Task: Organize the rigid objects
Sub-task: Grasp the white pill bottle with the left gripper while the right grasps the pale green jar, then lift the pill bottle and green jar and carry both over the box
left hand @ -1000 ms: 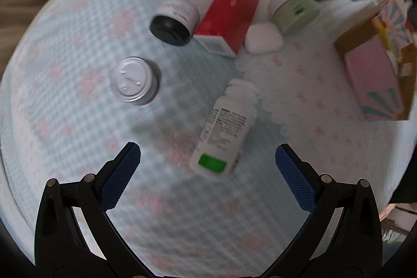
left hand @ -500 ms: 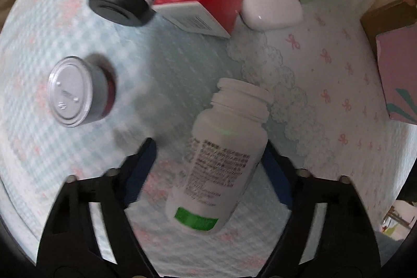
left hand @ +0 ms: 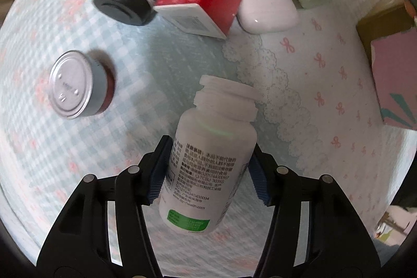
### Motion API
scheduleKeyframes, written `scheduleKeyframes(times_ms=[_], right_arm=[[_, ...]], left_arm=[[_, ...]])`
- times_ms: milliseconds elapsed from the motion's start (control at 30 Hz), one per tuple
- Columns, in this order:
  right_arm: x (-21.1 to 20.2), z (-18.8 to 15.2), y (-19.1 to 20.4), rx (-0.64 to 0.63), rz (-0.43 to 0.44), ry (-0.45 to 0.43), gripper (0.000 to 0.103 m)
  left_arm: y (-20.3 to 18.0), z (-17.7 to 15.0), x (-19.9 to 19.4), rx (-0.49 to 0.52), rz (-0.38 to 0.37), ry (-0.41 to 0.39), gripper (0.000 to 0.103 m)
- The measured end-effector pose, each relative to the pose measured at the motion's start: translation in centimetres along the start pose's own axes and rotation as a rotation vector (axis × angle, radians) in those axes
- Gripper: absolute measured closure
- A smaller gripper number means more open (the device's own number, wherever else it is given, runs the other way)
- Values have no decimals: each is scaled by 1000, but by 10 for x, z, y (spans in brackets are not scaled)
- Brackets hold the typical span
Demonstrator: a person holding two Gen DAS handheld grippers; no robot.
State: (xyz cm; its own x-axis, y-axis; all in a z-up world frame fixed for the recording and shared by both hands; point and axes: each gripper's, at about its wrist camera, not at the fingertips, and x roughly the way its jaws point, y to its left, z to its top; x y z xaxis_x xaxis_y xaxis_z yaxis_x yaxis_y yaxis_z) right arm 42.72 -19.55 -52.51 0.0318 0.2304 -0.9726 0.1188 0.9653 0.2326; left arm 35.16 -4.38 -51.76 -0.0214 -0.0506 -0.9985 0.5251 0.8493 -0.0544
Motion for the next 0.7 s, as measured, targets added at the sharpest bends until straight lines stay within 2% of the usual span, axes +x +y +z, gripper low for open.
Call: scheduleKeyframes(times_ms=[300, 467, 700], right_arm=[[-36, -28, 6, 13, 18, -58, 37], [-72, -47, 4, 7, 28, -107, 37], [-135, -86, 25, 19, 32, -186, 37]], left_arm=[[15, -18, -39, -114, -40, -61, 52], [11, -32, -76, -122, -48, -125, 52], [9, -64, -143, -122, -56, -225, 52]])
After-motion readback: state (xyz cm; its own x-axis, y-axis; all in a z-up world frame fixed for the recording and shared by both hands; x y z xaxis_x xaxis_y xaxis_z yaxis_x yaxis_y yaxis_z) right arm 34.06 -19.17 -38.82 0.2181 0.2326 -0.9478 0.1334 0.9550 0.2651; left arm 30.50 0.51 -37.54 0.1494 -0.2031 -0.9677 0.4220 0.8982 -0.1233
